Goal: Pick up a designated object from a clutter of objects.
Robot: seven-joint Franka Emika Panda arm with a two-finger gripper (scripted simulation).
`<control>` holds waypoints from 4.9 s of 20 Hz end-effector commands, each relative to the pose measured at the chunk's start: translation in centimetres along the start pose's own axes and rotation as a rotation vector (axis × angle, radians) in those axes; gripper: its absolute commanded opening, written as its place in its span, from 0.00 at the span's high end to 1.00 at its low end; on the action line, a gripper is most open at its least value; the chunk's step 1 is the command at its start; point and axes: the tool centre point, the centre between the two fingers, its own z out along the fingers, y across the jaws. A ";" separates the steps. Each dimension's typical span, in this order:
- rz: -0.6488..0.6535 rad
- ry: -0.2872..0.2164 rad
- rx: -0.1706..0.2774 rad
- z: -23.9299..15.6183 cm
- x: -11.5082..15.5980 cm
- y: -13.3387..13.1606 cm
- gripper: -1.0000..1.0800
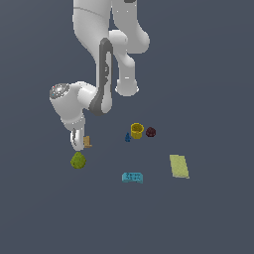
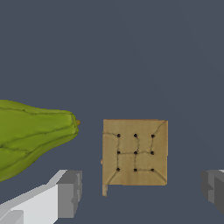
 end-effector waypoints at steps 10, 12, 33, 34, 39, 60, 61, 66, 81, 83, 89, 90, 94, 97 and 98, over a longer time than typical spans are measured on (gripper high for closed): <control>0.006 0.001 0.000 4.0 0.0 0.2 0.04; 0.007 0.001 0.000 4.6 0.0 0.1 0.04; 0.015 0.013 0.018 3.3 0.3 -0.2 1.00; 0.015 0.013 0.018 3.1 0.2 -0.1 1.00; 0.015 0.011 0.018 1.3 -1.1 0.1 1.00; 0.014 0.010 0.010 -12.7 -10.4 1.6 1.00; 0.014 0.011 0.010 -13.5 -10.9 1.7 1.00; 0.014 0.013 0.008 -17.6 -13.5 2.2 1.00; 0.009 0.009 0.002 -30.4 -21.7 3.2 1.00; 0.008 0.008 0.002 -31.9 -22.7 3.2 1.00; 0.007 0.004 0.001 -35.6 -25.0 3.3 1.00; 0.006 0.004 0.001 -36.0 -25.3 3.3 1.00; 0.006 0.002 0.000 -37.4 -26.2 3.3 1.00; 0.006 0.002 0.000 -37.9 -26.5 3.3 1.00; 0.006 0.002 0.000 -38.0 -26.5 3.2 1.00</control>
